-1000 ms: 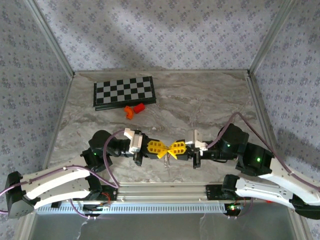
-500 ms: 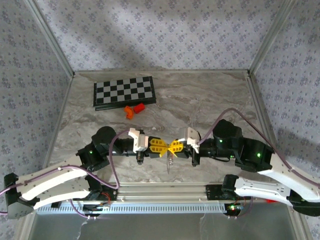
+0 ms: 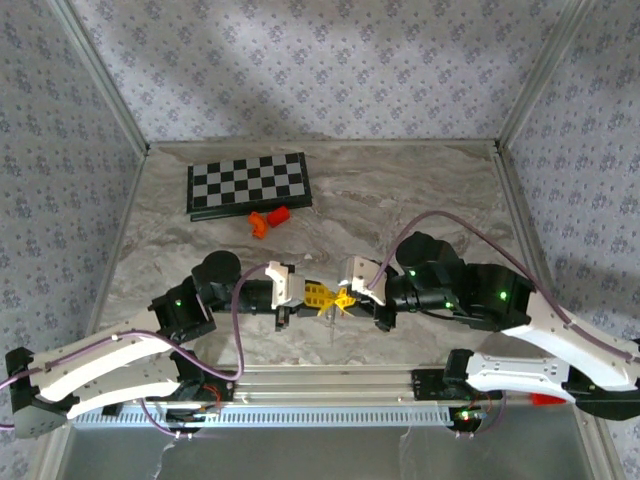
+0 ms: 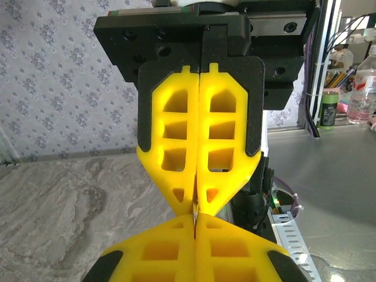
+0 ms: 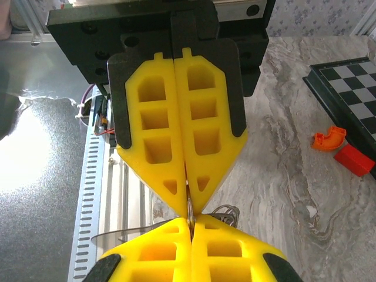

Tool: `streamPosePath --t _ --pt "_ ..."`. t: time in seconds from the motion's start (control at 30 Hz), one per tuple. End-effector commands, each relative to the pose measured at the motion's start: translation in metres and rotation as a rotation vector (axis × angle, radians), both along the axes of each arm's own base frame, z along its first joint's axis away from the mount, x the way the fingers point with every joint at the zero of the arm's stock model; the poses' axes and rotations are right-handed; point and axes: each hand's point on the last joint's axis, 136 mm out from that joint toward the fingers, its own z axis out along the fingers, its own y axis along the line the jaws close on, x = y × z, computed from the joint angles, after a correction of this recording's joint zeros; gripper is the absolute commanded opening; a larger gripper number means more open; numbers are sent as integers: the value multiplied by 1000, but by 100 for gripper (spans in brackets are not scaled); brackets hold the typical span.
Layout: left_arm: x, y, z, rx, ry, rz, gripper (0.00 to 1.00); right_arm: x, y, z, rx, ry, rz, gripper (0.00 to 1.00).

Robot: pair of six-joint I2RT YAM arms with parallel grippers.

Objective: Put the keys on the keyring

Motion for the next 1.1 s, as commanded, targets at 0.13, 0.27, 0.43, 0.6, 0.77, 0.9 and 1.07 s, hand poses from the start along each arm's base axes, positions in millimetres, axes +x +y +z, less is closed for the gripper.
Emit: streamPosePath --t 0.13,0.27,0.43,0.6,0.77,0.9,1.07 --pt "-24 11 57 -255 -31 -109 0 -6 11 43 264 -45 26 22" --pt "-31 15 66 -300 -29 -143 0 -15 6 45 323 -22 61 24" --pt "-35 16 70 -318 -26 -166 0 -14 6 46 331 -25 56 22" --pt "-36 17 73 -332 -27 -172 0 -16 4 46 344 -20 64 25" --pt "-37 19 75 -338 -27 -174 0 -19 0 45 366 -15 62 31" --pt "-37 19 76 -341 -28 -175 0 -20 -4 44 381 -9 61 30" --pt "-37 19 76 -342 -26 -174 0 -22 -5 45 391 -10 65 30"
